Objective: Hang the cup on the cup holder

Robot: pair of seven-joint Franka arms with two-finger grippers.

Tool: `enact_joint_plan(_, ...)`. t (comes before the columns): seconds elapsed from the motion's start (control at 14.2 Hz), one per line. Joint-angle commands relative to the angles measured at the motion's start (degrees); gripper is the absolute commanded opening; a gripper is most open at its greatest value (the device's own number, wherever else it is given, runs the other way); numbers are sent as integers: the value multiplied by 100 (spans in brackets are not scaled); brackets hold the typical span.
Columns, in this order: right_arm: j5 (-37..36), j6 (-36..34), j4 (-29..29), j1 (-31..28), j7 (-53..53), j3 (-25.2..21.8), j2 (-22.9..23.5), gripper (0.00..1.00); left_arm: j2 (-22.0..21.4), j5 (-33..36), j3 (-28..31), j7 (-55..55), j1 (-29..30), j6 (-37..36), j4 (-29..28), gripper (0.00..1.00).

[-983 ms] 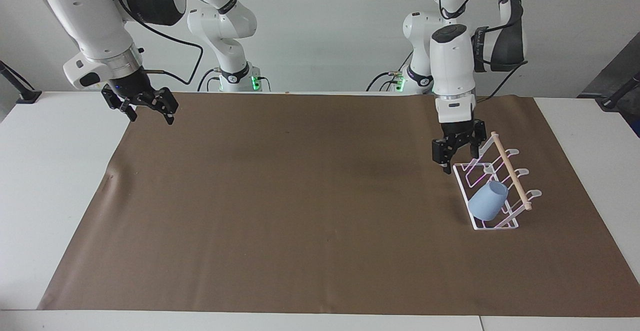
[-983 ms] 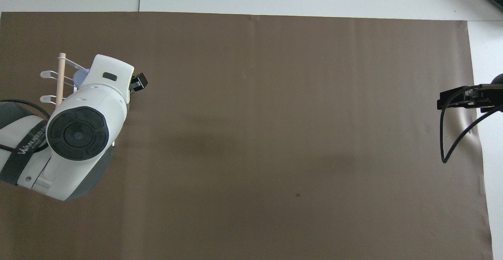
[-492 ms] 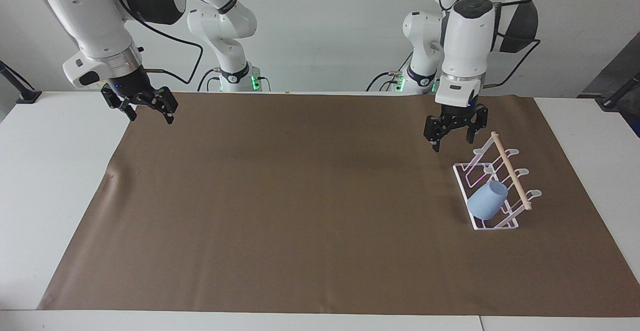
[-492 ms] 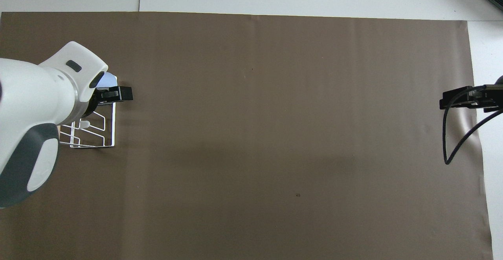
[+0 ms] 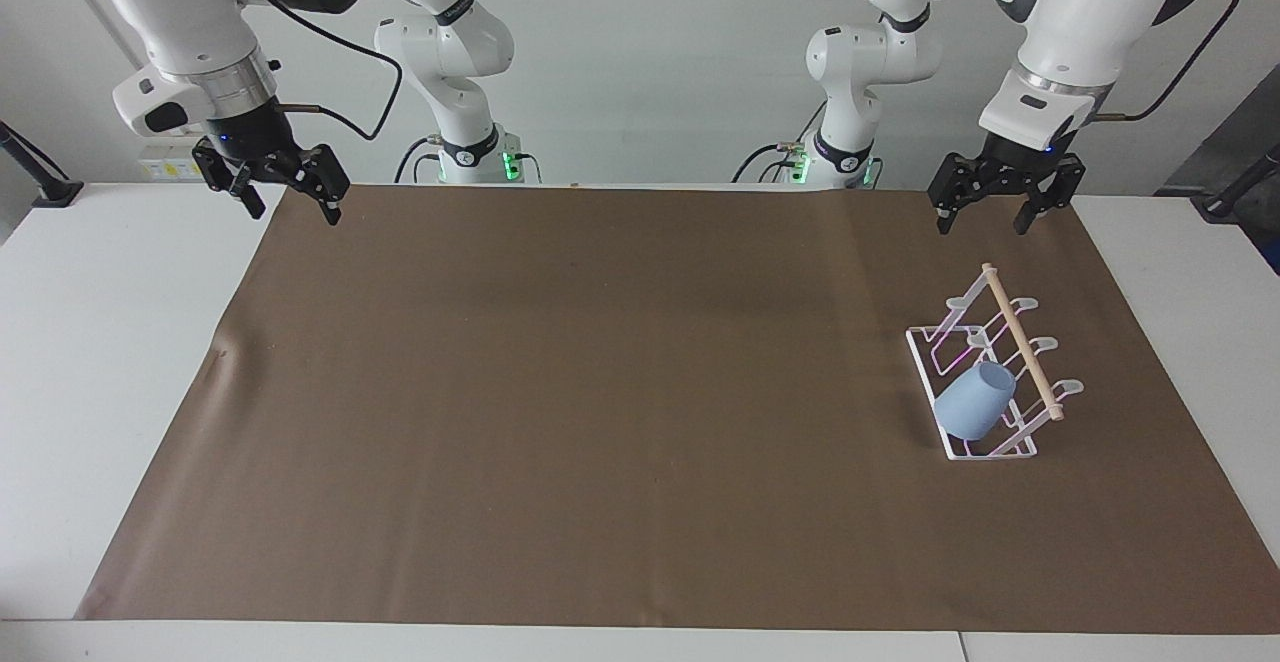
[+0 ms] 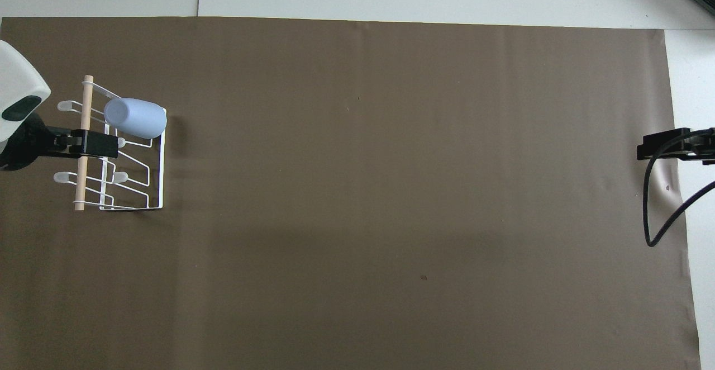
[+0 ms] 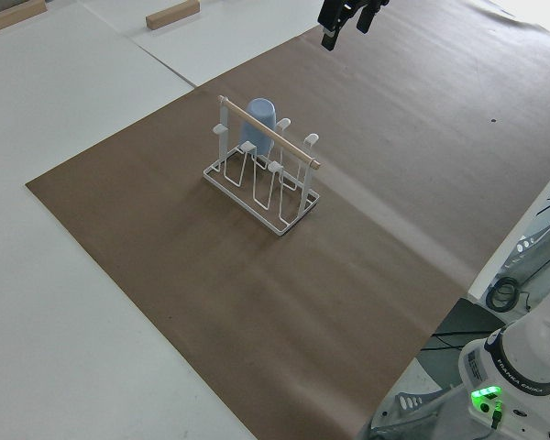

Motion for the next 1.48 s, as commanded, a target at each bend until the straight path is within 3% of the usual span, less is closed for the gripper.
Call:
enact_joint_plan(0.0,-34,-55,-97,-35,-122,9,-112,100,212,-167,-53,144,101,-456,411,100)
enact_joint_plan(0.35,-34,-55,-97,-35,-131,9,-112,100,221,-167,-44,513,118,-791,517,100)
enact_joint_plan(0.63,-34,-55,-97,-35,-131,1,-112,100,352,-167,456,996,-101,-1037,720,100)
enact_joint_plan(1.4,-34,-55,-97,-35,-122,9,-112,100,396,-264,905,1041,-391,-1345,878,100)
